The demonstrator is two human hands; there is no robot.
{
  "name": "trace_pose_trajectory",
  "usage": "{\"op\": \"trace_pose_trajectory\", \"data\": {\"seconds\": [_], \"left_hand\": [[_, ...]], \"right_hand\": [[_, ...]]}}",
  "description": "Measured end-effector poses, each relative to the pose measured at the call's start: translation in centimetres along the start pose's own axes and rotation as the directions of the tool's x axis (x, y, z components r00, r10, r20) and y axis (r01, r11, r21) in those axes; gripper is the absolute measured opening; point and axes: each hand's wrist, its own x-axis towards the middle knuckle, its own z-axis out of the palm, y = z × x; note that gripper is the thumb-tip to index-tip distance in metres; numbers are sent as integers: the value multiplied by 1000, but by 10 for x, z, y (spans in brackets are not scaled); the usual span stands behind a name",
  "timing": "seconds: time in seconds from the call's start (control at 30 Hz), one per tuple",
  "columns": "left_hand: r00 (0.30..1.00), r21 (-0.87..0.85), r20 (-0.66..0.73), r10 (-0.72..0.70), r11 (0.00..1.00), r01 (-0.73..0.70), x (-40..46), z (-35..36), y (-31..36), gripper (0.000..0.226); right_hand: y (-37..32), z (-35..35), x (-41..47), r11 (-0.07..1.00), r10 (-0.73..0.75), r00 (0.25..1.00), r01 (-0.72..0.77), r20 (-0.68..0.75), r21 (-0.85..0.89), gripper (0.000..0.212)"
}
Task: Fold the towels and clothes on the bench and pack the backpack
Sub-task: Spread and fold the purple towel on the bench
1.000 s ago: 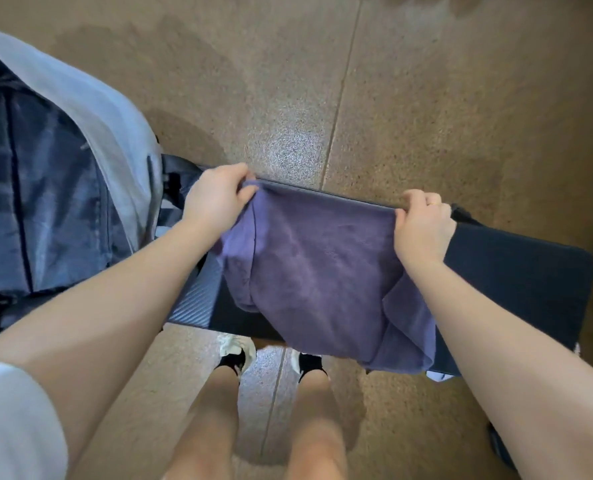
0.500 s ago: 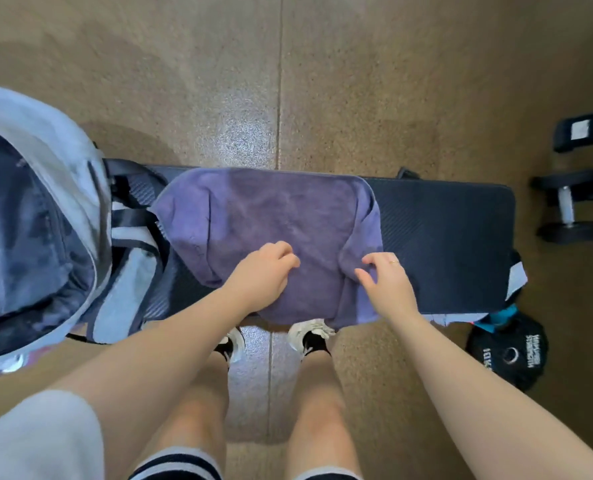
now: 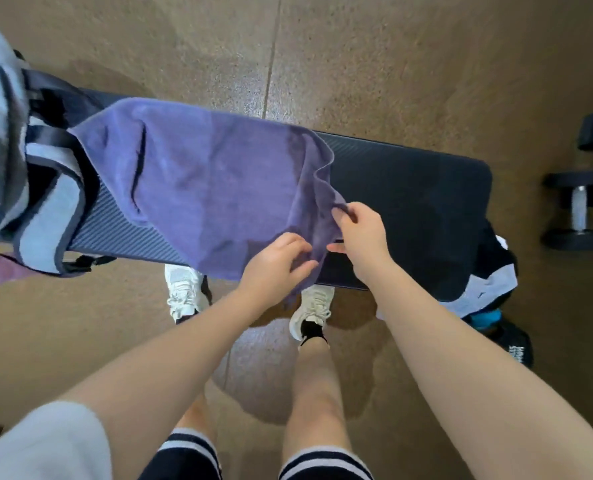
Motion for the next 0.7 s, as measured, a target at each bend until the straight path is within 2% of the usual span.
{"op": "trace_pose_trajectory", "data": {"seconds": [0.07,0.13,0.23,0.33,0.43,0.5,0.6,0.7], "left_hand": [[993,-34,-44,-108,994,106,-2,25,22,45],[977,-29,-131,-168,986,166,-2,44,40,38],[924,-73,-207,-322,947,313,1,51,51,13],[890,-209,-221,-399,911,357,-5,44,48,12],[914,-279,-218,-342,919,278,-16,29,51,21],[943,-279,-193,-270,937,211,-23,24,57,12],[971,-248,-200,-131,966,80,-30,30,74,5],[983,-207,-184,-22,978,-16,-29,49,101,10]], "right_hand": [[-9,-17,-10,983,31,998,-42,59,181,10],[-18,-29,-16,965,31,996,-53,87,258,9],[-22,-38,-18,975,1,996,-21,94,221,9],[-22,-53,-16,992,-19,1000,21,-18,122,10],[-21,-73,-14,993,-9,993,22,-117,116,13],[-21,-88,-16,988,-4,984,31,-176,151,13],[-22,-114,-17,994,-76,977,89,-198,60,15],[-15,-146,-8,998,-62,978,66,-199,12,18]]}}
